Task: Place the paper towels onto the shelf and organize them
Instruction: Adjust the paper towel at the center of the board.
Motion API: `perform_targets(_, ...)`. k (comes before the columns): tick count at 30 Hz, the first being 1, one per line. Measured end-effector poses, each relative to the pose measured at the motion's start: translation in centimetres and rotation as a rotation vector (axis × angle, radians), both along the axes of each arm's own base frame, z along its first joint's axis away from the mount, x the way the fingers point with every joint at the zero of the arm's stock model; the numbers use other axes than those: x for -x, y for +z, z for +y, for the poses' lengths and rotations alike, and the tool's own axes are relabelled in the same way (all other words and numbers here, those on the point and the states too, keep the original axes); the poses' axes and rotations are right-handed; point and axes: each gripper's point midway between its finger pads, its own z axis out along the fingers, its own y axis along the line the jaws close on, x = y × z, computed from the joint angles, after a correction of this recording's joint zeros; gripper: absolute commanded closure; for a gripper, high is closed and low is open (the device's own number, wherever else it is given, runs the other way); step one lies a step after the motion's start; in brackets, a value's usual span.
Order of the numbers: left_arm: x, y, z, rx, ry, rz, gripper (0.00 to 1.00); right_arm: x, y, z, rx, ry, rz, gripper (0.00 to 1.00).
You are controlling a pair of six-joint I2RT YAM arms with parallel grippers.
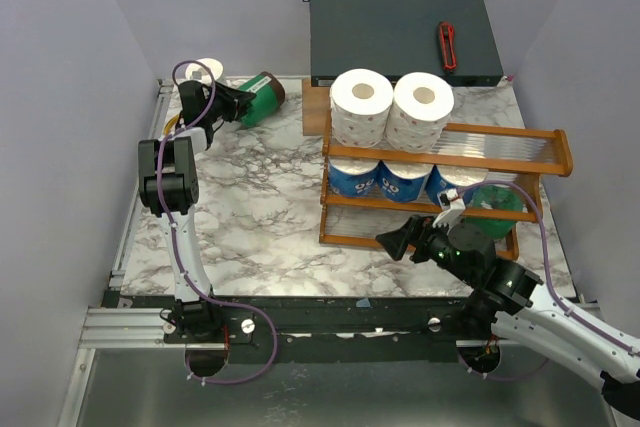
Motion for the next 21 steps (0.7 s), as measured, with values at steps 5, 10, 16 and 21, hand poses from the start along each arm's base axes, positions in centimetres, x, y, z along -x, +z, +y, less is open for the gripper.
perform_targets(5, 0.3, -0.2, -0.1, 0.014, 0.003, -0.007, 0.74, 0.0, 0.0, 0.0, -0.001, 0.000, -0.001, 0.11)
perform_targets(10, 1.6, 0.6, -0.2, 0.007, 0.001, -0.004, 0.75, 0.0, 0.0, 0.0, 0.000, 0.001, -0.002, 0.11)
perform_targets(16, 4.6, 5.6, -0.4, -0.051, -0.012, -0.081, 0.78, 0.0, 0.1, 0.0, 0.010, 0.006, -0.013, 0.11)
perform_targets(21, 7.5, 10.8, -0.4, -0.129, -0.012, -0.171, 0.78, -0.1, 0.2, -0.1, 0.018, 0.012, -0.029, 0.11)
